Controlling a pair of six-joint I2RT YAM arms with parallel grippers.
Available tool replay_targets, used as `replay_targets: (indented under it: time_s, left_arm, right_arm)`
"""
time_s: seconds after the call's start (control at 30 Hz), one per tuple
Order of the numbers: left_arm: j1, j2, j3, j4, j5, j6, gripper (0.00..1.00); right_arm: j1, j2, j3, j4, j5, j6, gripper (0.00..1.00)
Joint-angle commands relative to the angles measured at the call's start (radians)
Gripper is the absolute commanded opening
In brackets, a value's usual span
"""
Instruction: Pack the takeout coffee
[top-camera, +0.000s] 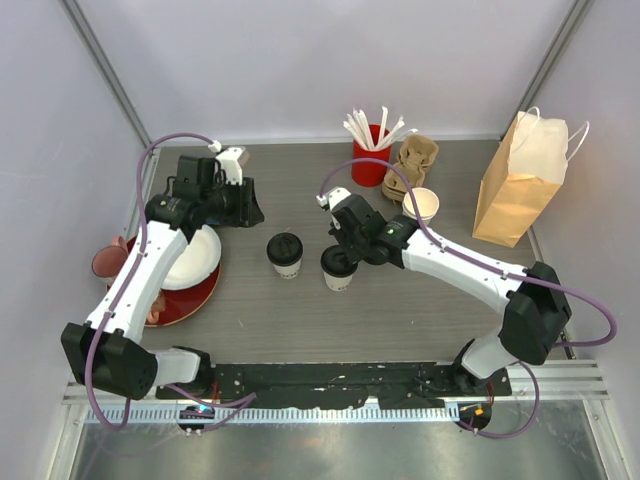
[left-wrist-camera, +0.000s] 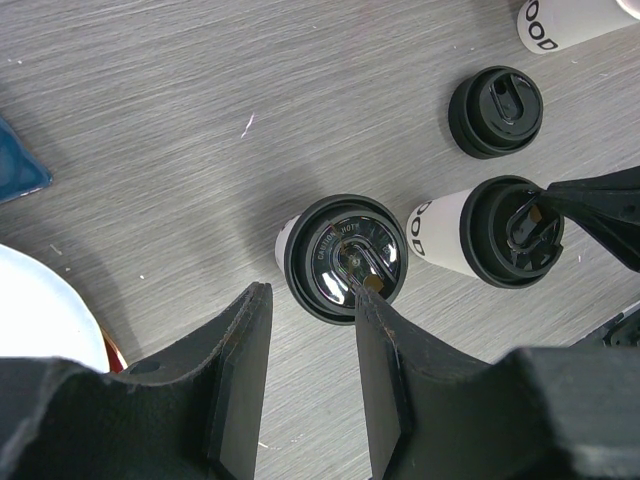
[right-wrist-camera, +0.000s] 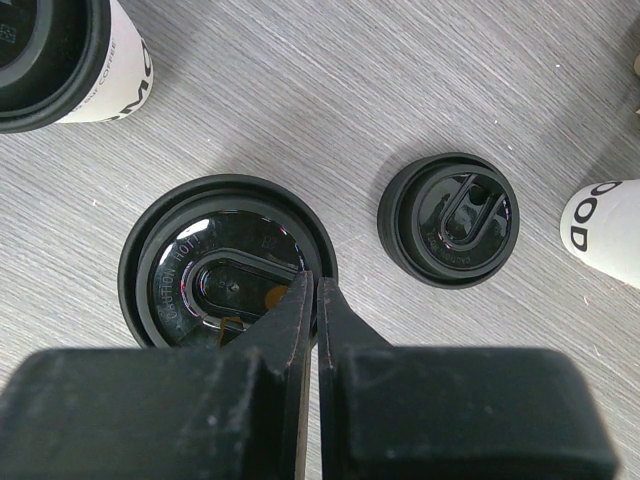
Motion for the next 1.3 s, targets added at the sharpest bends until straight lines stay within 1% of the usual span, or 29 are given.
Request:
replay_targets:
  time_s: [0.0, 0.07, 0.13, 0.17, 0.23, 0.27, 0.33, 0.43, 0.47, 0.53, 0.57, 0.63, 0.67, 0.7, 0.77, 0.8, 0.83, 0.9, 1.07, 1.27]
  left_arm:
    - [0.0, -0.035, -0.003, 0.018, 0.0, 0.015, 0.43]
    - [0.0, -0.036, -0.001, 0.015, 0.012, 0.015, 0.43]
    - [-0.001, -0.036, 0.003, 0.013, 0.035, 0.015, 0.43]
    - [-0.004, -0.036, 0.006, 0.01, 0.04, 0.015, 0.43]
    - [-0.016, -0.035, 0.011, 0.006, 0.046, 0.015, 0.44]
    - [-0.03, -0.032, 0.012, 0.003, 0.048, 0.015, 0.44]
    - [-0.049, -0.026, 0.025, -0.002, 0.046, 0.013, 0.45]
    - [-0.107, 0.002, 0.057, -0.027, 0.041, 0.012, 0.45]
    - [-0.152, 0.026, 0.067, -0.034, 0.037, 0.01, 0.44]
    - [-0.205, 0.059, 0.118, -0.076, 0.031, 0.001, 0.43]
    - [-0.26, 0.079, 0.138, -0.091, 0.035, -0.007, 0.43]
    - [-0.308, 0.131, 0.181, -0.114, 0.04, -0.05, 0.43]
    - [-0.343, 0.143, 0.189, -0.11, 0.04, -0.07, 0.44]
    - [-0.354, 0.164, 0.187, -0.088, 0.038, -0.099, 0.45]
    - [-0.365, 0.184, 0.183, -0.045, 0.031, -0.177, 0.46]
    - [-0.365, 0.192, 0.178, -0.036, 0.029, -0.195, 0.42]
    - [-0.365, 0.209, 0.177, -0.028, 0.026, -0.22, 0.39]
    - [-0.375, 0.223, 0.167, -0.002, 0.028, -0.238, 0.37]
    - [-0.434, 0.283, 0.144, 0.015, 0.031, -0.258, 0.37]
    - [-0.434, 0.3, 0.091, 0.039, 0.012, -0.287, 0.36]
  right_arm:
    - [0.0, -0.034, -0.015, 0.018, -0.016, 0.015, 0.01]
    - [0.0, -0.036, -0.017, 0.022, -0.024, 0.015, 0.02]
    - [0.0, -0.045, -0.018, 0.025, -0.032, 0.015, 0.09]
    - [-0.002, -0.048, -0.015, 0.027, -0.03, 0.015, 0.16]
    - [0.0, -0.06, -0.011, 0.029, -0.03, 0.019, 0.22]
    - [0.0, -0.063, -0.005, 0.027, -0.032, 0.019, 0.27]
    - [0.0, -0.071, 0.008, 0.027, -0.029, 0.023, 0.31]
    - [0.0, -0.077, 0.026, 0.025, -0.018, 0.038, 0.39]
    - [-0.002, -0.079, 0.029, 0.024, -0.012, 0.045, 0.4]
    - [-0.005, -0.083, 0.031, 0.018, -0.01, 0.072, 0.44]
    - [-0.01, -0.086, 0.026, 0.019, -0.007, 0.083, 0.44]
    - [-0.014, -0.099, -0.001, 0.036, -0.004, 0.135, 0.45]
    - [-0.025, -0.119, -0.018, 0.051, -0.01, 0.155, 0.45]
    - [-0.031, -0.129, -0.036, 0.071, -0.032, 0.178, 0.45]
    - [-0.057, -0.163, -0.092, 0.134, -0.059, 0.23, 0.45]
    - [-0.065, -0.172, -0.107, 0.153, -0.075, 0.242, 0.44]
    - [-0.074, -0.18, -0.13, 0.179, -0.102, 0.252, 0.41]
    - [-0.089, -0.195, -0.147, 0.202, -0.125, 0.272, 0.38]
    - [-0.094, -0.182, -0.17, 0.225, -0.181, 0.275, 0.38]
    - [-0.094, -0.182, -0.189, 0.231, -0.185, 0.287, 0.37]
